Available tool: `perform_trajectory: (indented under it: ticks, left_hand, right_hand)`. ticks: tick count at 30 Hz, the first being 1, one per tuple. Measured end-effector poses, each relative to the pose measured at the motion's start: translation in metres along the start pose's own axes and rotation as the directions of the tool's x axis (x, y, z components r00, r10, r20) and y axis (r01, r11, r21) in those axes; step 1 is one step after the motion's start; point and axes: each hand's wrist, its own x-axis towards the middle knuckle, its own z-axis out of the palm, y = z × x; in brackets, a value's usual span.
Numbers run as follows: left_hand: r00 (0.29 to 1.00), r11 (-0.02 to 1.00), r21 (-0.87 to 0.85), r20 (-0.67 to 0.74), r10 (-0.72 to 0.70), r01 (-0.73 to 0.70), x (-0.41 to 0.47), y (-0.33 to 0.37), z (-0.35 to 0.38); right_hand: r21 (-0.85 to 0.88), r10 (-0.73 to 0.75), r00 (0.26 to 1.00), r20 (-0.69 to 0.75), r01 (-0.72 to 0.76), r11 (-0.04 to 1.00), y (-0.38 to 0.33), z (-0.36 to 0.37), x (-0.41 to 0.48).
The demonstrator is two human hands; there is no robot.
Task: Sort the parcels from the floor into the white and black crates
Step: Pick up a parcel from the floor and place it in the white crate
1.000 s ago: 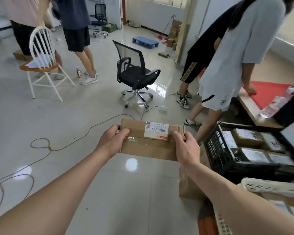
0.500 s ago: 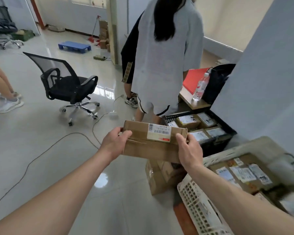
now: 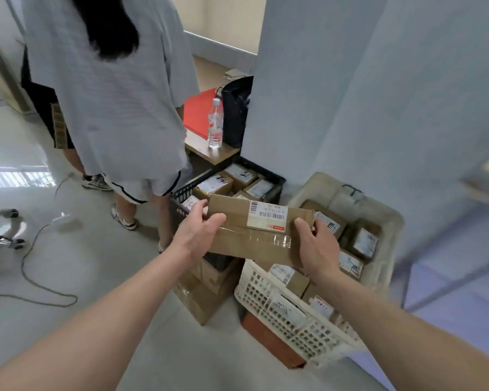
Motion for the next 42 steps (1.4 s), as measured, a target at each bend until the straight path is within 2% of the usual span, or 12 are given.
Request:
perform_trajectory:
  ticks: [7,15,19,23,29,33,42]
  left_hand:
    - [0.973,0.999,0.011,0.229,0.042,-0.046,0.043,0.024,0.082]
    - [0.946,0.998,0.038,0.32,-0.056,0.046,0.089,0.04,0.18]
    - [0.93,0.991,0.093,0.346,-0.126,0.099,0.11,0.04,0.223]
    - [0.904,0.944,0.284,0.337,-0.263,0.169,0.133,0.027,0.265]
    - [0.787,0.849,0.438,0.393,-0.477,0.295,0.136,-0.016,0.321]
    - [0.69,0.802,0.409,0.421,-0.589,0.435,0.128,-0.041,0.345]
    - [0.586,0.725,0.519,0.44,-0.68,0.452,0.122,-0.088,0.364]
  right_hand:
    - [-0.036,0.11,0.986,-0.128,-0.115,0.993,0.045,-0.065,0.027]
    - [-0.047,0.223,0.959,-0.178,-0.235,0.971,0.104,-0.111,0.093]
    - [-0.094,0.255,0.956,-0.143,-0.27,0.958,0.131,-0.129,0.134]
    - [-0.208,0.28,0.956,-0.085,-0.292,0.934,0.158,-0.141,0.168]
    - [-0.387,0.292,0.955,0.056,-0.249,0.888,0.197,-0.145,0.202]
    - [-0.472,0.332,0.932,0.146,-0.229,0.851,0.222,-0.136,0.212]
    - [-0.605,0.42,0.871,0.256,-0.195,0.772,0.265,-0.101,0.218]
